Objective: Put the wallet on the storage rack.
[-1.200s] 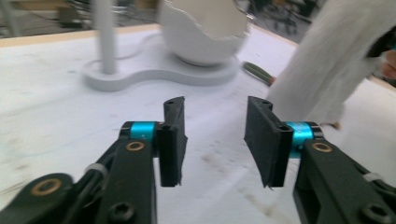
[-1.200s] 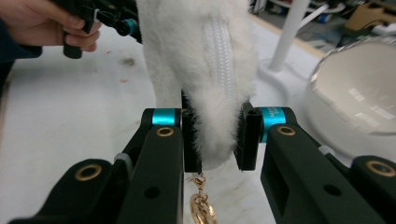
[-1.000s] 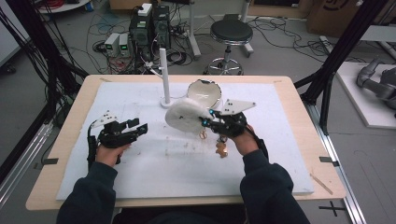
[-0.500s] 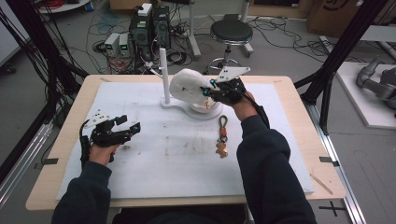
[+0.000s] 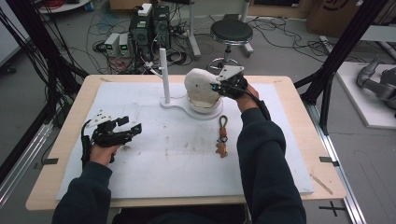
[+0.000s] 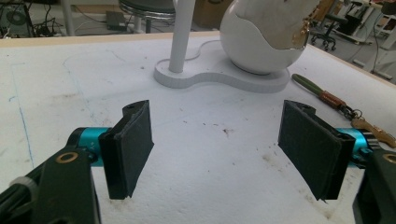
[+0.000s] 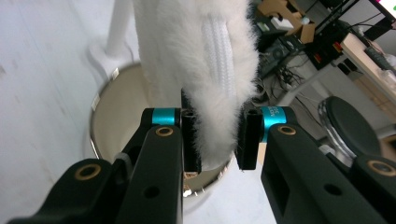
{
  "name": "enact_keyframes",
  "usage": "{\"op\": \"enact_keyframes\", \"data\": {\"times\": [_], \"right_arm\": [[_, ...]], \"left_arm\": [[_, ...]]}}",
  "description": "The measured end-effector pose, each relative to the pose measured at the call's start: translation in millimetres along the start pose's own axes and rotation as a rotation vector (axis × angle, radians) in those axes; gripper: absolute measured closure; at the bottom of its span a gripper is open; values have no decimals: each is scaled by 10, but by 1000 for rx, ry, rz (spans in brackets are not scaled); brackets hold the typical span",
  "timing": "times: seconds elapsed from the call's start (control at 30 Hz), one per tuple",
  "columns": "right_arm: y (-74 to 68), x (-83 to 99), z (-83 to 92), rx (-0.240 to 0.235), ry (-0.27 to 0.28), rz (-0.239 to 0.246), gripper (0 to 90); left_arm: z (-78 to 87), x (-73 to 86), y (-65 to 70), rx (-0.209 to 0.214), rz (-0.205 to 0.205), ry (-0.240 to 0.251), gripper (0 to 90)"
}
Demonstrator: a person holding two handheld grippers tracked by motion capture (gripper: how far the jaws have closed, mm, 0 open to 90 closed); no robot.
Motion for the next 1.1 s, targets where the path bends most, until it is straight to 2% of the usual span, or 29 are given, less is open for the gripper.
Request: {"op": "enact_keyframes", "data": {"times": [0.13,0.2,0.23,0.27,0.47,0.57,0.6,0.67,0.73,0.8,0.83,0.87,0.9,0.97,1.03,1.1], "right_arm": [[-30,41,-56,7,-62,44,768],[-45,57,-92,14,-97,81,768],[-45,57,-92,14,-97,81,768],[-64,75,-144,8,-127,100,768],[-107,98,-317,15,-199,124,767],[-121,120,-359,18,-208,106,729],[-102,119,-339,11,-197,33,565],[-84,105,-289,1,-146,-25,489],[-70,67,-212,-25,-69,-69,469],[-72,17,-158,-55,18,-86,478],[-85,-11,-139,-79,57,-104,499],[-90,-38,-131,-89,92,-97,509],[-109,-63,-134,-101,110,-97,559],[-142,-85,-175,-116,89,-73,677],[-163,-70,-239,-114,30,-72,717],[-160,-54,-256,-102,15,-93,725]], "left_arm": [[1,0,1,0,0,-2,260],[0,1,4,2,2,-2,260],[0,1,4,2,2,-2,260],[0,1,5,2,1,-5,260],[-5,7,13,8,0,-14,264],[-6,8,14,9,-5,-16,274],[-5,7,15,10,-2,-15,274],[-6,7,15,8,1,-14,273],[-7,7,16,10,6,-14,274],[-9,7,20,13,5,-15,274],[-9,7,20,14,3,-16,274],[-8,7,21,14,3,-17,274],[-8,7,21,14,3,-18,274],[-7,7,21,15,5,-18,273],[-7,7,21,15,5,-19,274],[-7,8,19,14,6,-21,274]]}}
Point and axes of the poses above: each handheld gripper's, and its own axes: z roughly backward along the jaws, x roughly out of its underside, y roughly to its right, the point moved 1 cm from there along -z, roughly forward along the jaws, and after that the axes turned 12 degrees about -x, right-handed, at the moved point
